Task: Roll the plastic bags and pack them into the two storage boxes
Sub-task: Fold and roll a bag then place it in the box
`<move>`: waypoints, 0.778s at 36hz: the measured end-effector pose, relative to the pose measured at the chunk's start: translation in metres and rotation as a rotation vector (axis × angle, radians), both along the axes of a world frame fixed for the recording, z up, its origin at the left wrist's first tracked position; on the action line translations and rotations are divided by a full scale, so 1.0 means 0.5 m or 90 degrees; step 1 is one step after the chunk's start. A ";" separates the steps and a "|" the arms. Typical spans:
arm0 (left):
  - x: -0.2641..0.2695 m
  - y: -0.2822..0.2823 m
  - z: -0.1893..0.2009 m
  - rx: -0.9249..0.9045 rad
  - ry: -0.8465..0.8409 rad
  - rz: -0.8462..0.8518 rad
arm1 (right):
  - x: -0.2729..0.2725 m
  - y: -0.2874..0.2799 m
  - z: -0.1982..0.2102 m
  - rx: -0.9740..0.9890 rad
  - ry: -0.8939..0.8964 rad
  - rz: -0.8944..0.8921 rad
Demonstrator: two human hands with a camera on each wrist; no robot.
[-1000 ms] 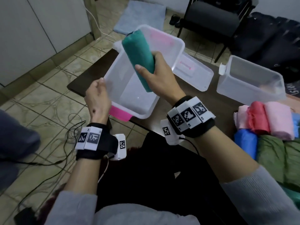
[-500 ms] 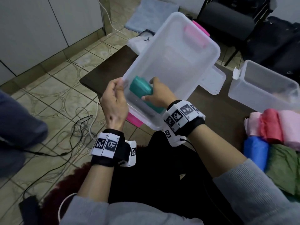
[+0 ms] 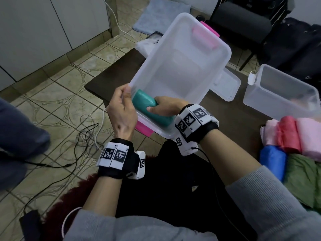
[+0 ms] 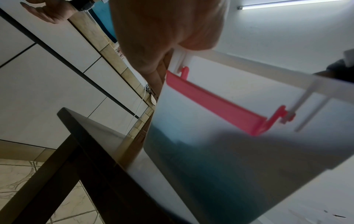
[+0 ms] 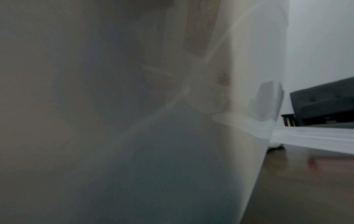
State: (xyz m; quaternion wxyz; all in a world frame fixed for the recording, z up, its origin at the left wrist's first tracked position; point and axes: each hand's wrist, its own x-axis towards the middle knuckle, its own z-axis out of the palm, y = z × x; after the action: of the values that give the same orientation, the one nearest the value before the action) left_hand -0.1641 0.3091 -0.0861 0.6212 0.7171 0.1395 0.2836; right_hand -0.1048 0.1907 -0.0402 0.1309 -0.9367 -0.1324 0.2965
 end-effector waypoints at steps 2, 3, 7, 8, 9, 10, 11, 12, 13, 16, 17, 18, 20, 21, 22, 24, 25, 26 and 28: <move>-0.001 -0.001 0.004 0.002 -0.001 -0.003 | -0.002 0.005 -0.009 0.039 -0.021 -0.038; -0.002 -0.001 0.004 -0.001 0.001 -0.008 | -0.004 0.008 -0.013 0.071 -0.041 -0.059; -0.002 0.001 0.005 0.003 0.012 -0.006 | -0.005 0.022 -0.018 0.129 -0.115 -0.020; -0.002 0.002 0.004 0.005 0.015 -0.003 | -0.002 0.024 -0.018 0.130 -0.113 -0.005; -0.001 0.001 0.003 0.010 0.018 0.000 | 0.000 0.026 -0.016 0.124 -0.101 0.002; -0.001 0.001 0.003 0.017 0.022 0.004 | 0.001 0.028 -0.015 0.117 -0.089 0.006; 0.000 0.000 0.004 0.023 0.024 0.007 | 0.001 0.027 -0.014 0.106 -0.080 0.006; 0.000 -0.001 0.006 0.024 0.024 0.009 | 0.001 0.027 -0.014 0.098 -0.087 0.006; 0.001 -0.002 0.008 0.024 0.027 0.008 | 0.001 0.025 -0.013 0.099 -0.115 0.010; 0.004 -0.001 0.019 0.026 0.051 -0.001 | -0.006 0.017 -0.003 0.173 -0.333 -0.006; 0.006 0.000 0.021 0.026 0.060 -0.004 | -0.010 0.013 0.006 0.200 -0.429 -0.029; 0.009 0.000 0.023 0.030 0.068 -0.004 | -0.015 0.007 0.015 0.209 -0.514 -0.067; 0.016 0.002 0.025 0.042 0.084 0.003 | -0.025 -0.006 0.034 0.186 -0.602 -0.186; 0.019 0.004 0.026 0.042 0.094 0.006 | -0.030 -0.013 0.042 0.164 -0.584 -0.246; 0.023 0.006 0.027 0.040 0.104 0.008 | -0.035 -0.020 0.047 0.156 -0.535 -0.302; 0.029 0.007 0.030 0.047 0.121 0.012 | -0.044 -0.034 0.053 0.231 -0.414 -0.402; 0.030 0.006 0.034 0.059 0.129 0.016 | -0.049 -0.040 0.057 0.302 -0.365 -0.441; 0.032 0.004 0.038 0.071 0.135 0.019 | -0.052 -0.045 0.056 0.373 -0.329 -0.470; 0.035 0.000 0.047 0.087 0.150 0.016 | -0.053 -0.052 0.053 0.456 -0.263 -0.520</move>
State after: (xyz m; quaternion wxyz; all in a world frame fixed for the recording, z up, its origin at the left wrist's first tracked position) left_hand -0.1464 0.3091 -0.0628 0.5467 0.7841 0.2012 0.2141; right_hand -0.1313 0.1646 -0.0137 0.5145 -0.8478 0.1247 -0.0303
